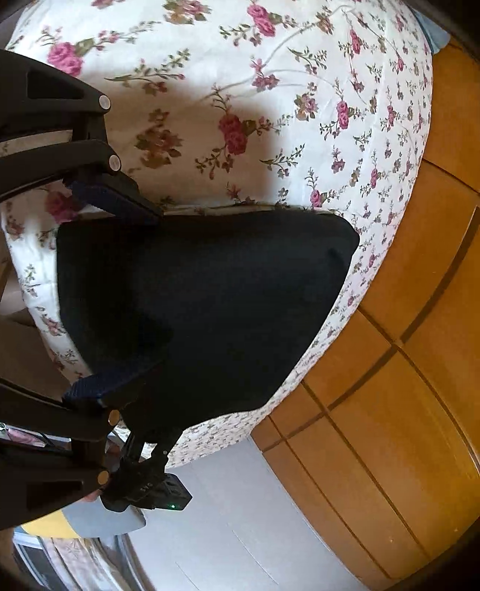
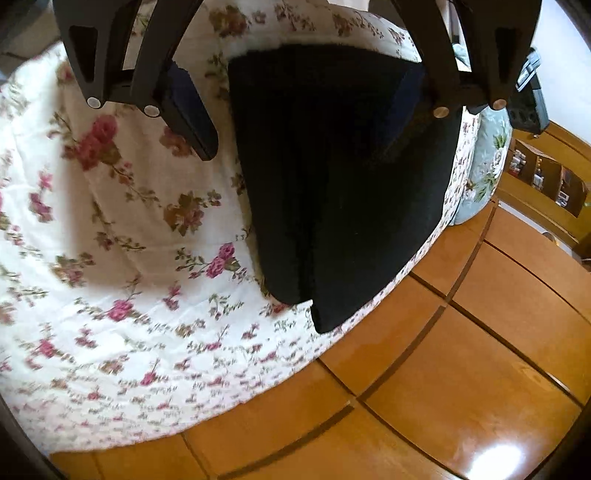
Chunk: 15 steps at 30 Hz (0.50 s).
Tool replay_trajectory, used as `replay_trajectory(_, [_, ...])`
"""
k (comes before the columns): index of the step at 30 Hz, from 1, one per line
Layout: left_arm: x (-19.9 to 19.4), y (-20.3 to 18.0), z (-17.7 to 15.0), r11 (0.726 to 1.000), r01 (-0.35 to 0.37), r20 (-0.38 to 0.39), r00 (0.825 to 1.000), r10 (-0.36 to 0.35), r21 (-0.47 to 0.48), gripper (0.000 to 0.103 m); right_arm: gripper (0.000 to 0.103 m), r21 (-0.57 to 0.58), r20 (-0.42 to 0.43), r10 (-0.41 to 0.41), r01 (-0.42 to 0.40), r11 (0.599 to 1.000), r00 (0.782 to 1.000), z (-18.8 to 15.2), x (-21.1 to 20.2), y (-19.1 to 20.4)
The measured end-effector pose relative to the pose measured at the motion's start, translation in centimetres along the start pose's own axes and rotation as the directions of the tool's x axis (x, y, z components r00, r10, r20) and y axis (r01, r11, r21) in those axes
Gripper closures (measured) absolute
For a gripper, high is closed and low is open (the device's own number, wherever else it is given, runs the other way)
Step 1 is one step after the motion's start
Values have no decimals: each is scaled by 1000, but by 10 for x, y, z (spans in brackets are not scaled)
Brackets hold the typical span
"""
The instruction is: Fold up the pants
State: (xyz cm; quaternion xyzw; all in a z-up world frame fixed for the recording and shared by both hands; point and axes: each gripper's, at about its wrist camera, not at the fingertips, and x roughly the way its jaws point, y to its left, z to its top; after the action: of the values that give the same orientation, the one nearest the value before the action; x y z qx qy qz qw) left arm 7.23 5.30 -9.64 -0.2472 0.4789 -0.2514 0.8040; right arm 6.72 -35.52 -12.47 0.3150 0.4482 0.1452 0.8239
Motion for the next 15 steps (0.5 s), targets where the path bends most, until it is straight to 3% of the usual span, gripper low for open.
replay_trajectory(7, [20,10,6,1000,19,-77,997,-19,-2,28,16,-28,-52,34,-36,999,998,9,19,5])
replay_trajectory(11, [34,25,10,993,103,-129,986,-110,-61,25,16,-51,-63,37,-40,998,997,13,27,7])
replay_trajectory(15, [37,21,10,993,118,-121,986,-116,9,20,15,-65,-60,44,-48,997,997,13,33,11])
